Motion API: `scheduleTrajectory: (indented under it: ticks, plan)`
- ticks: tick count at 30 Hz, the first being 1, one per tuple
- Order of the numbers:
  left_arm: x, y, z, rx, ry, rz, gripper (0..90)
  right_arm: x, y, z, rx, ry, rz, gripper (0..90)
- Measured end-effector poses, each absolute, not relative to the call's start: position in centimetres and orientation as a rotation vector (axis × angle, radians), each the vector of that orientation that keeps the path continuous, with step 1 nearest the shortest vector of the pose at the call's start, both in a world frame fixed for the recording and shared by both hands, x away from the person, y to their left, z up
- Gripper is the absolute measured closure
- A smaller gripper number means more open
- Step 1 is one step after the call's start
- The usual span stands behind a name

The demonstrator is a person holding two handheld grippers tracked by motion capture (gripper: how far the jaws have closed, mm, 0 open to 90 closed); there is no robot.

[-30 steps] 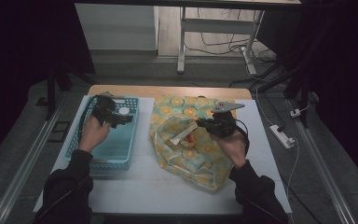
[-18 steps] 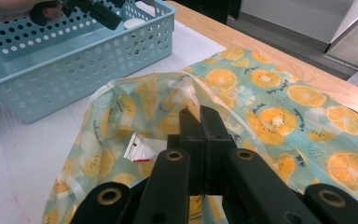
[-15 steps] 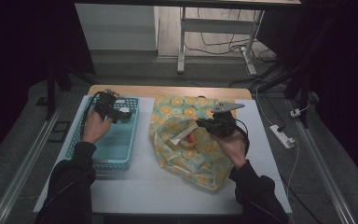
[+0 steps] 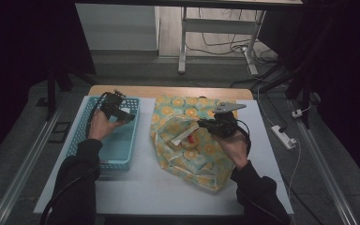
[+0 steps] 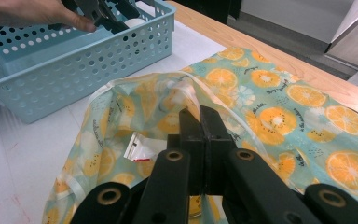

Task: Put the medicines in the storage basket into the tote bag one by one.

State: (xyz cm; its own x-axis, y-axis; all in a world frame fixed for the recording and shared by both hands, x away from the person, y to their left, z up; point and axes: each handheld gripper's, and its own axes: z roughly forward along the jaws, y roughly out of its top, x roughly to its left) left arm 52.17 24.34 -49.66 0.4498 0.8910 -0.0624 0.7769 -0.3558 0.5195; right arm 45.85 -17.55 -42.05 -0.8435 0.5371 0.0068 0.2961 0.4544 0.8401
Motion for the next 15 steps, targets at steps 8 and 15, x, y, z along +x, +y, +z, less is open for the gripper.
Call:
scheduleTrajectory:
  ticks: [8,15]
  plan:
    - [52.32,24.47,-49.71,2.238,1.398,0.305,37.1,45.87,-17.56,-42.08,0.719,2.448,1.334,89.7]
    - [52.25,24.28,-49.44,2.244,1.404,0.31,49.9,45.9,-17.53,-42.14,0.718,2.451,1.331,89.7]
